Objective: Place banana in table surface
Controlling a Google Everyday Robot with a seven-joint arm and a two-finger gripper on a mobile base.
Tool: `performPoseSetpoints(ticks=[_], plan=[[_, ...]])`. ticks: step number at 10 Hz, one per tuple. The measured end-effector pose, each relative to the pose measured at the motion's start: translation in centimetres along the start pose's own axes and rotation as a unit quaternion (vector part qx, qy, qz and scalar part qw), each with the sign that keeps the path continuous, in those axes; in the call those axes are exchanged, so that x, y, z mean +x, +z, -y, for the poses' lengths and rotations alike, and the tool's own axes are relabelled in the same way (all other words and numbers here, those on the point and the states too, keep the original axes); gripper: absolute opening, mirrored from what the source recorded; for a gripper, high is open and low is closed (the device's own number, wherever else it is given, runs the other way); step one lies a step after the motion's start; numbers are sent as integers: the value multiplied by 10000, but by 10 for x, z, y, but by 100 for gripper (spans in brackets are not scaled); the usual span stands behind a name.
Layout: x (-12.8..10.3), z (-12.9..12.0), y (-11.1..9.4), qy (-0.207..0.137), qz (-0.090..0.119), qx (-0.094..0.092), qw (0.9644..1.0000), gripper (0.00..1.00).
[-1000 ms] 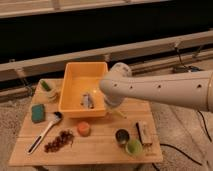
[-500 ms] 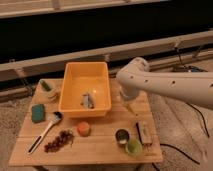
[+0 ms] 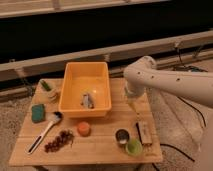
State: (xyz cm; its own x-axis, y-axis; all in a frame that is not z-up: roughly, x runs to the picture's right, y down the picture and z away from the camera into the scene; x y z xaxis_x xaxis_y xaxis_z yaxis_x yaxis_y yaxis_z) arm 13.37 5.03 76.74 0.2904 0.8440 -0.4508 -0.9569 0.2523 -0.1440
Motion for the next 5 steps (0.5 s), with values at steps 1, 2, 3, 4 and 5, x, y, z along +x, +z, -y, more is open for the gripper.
performPoseSetpoints(ticks=[1, 2, 3, 4, 5], plan=[[-2, 0, -1, -5, 59, -75, 10000, 80], [-5, -4, -4, -46, 132, -177, 9997, 80], [-6, -5, -7, -75, 190, -237, 9995, 80], [-7, -9, -11, -95, 301, -393, 9987, 80], [-9, -13, -20, -141, 493, -697, 9963, 80]])
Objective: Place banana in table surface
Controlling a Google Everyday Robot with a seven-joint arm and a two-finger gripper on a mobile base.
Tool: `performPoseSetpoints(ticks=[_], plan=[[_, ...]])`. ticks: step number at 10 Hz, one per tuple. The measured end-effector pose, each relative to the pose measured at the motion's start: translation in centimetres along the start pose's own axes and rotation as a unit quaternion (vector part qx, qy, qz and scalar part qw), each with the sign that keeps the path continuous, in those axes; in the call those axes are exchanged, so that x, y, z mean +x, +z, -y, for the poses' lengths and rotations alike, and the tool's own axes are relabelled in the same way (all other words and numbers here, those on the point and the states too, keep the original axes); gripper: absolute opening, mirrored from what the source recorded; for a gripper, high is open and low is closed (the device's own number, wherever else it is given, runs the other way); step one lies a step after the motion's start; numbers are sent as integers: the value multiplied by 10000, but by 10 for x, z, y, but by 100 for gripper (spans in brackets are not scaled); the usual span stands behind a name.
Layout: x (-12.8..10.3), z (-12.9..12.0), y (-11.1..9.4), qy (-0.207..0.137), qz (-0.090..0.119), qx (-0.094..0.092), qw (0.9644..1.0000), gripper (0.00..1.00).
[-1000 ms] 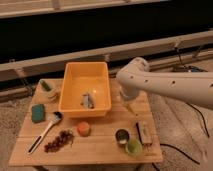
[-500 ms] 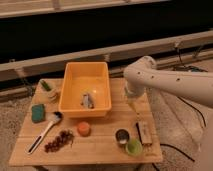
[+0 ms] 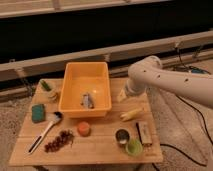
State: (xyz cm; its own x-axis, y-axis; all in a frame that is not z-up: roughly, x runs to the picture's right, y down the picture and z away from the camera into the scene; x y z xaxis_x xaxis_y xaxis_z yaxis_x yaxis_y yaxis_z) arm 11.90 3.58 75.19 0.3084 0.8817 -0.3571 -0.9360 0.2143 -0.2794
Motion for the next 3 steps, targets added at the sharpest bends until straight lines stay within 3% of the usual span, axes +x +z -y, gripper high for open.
performPoseSetpoints(ticks=[2, 3], plan=[[-4, -6, -10, -49, 209, -283, 9994, 80], [-5, -8, -11, -63, 227, -312, 9992, 80]])
